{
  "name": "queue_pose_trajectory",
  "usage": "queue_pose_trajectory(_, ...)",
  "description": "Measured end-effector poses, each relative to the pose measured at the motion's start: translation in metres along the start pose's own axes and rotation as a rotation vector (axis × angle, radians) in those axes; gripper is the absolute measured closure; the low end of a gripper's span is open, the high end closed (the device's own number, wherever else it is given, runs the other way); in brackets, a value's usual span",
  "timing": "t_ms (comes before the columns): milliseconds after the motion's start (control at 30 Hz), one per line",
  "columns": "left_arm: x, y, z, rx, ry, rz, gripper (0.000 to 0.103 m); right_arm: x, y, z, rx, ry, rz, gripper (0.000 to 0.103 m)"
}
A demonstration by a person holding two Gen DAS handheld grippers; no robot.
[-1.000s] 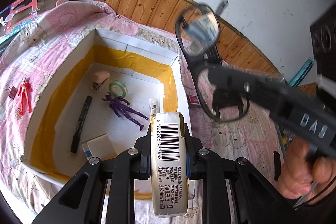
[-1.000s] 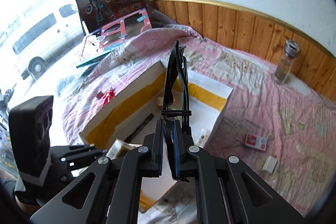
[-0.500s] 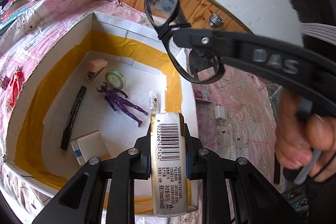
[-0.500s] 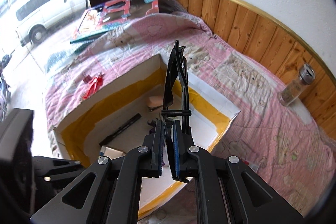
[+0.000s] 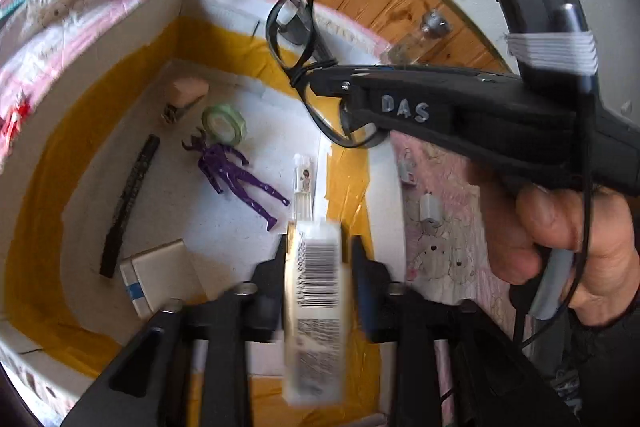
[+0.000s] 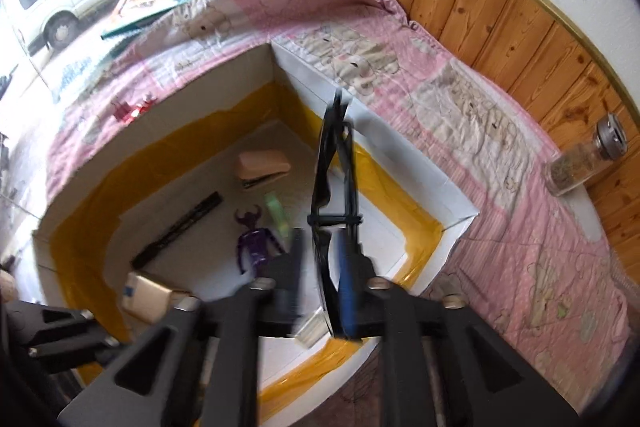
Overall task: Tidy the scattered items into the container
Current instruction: 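Lower the barcode box and glasses into the white box and open both grippers, then move the left gripper to the red staple box while the right gripper approaches the white charger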
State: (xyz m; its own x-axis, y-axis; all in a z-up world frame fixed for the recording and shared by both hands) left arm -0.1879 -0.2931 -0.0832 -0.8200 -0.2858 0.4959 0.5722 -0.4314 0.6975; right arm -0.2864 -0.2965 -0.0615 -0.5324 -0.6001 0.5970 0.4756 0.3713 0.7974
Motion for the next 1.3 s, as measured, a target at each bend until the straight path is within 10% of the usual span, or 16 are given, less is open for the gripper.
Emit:
queue_pose_trajectory(400,-0.003,0.024,-0.014,0.019,0.013,0.044,0.045,-0.01,0.027,0.03,0.119,-0.265,0.055,0.058)
queue_pose_trajectory(1300,-0.049,0.098,0.031,0.077,-0.144,0.13,0.045,-0.117,0.111,-0.042,0.299,-0.487,0.144,0.058)
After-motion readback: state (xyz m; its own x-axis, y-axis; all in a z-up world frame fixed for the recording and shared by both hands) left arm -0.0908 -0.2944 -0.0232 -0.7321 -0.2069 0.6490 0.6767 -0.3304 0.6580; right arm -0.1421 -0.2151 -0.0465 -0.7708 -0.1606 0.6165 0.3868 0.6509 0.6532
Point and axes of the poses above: each gripper's, at about its wrist camera, not at the fingertips, and y roughly against the way its jaws point, z to its right, x to its top, the point moved 6 cm from there along -y, roughly the way its jaws point, and after that the axes turned 9 degrees about z, right-handed, at the moved point
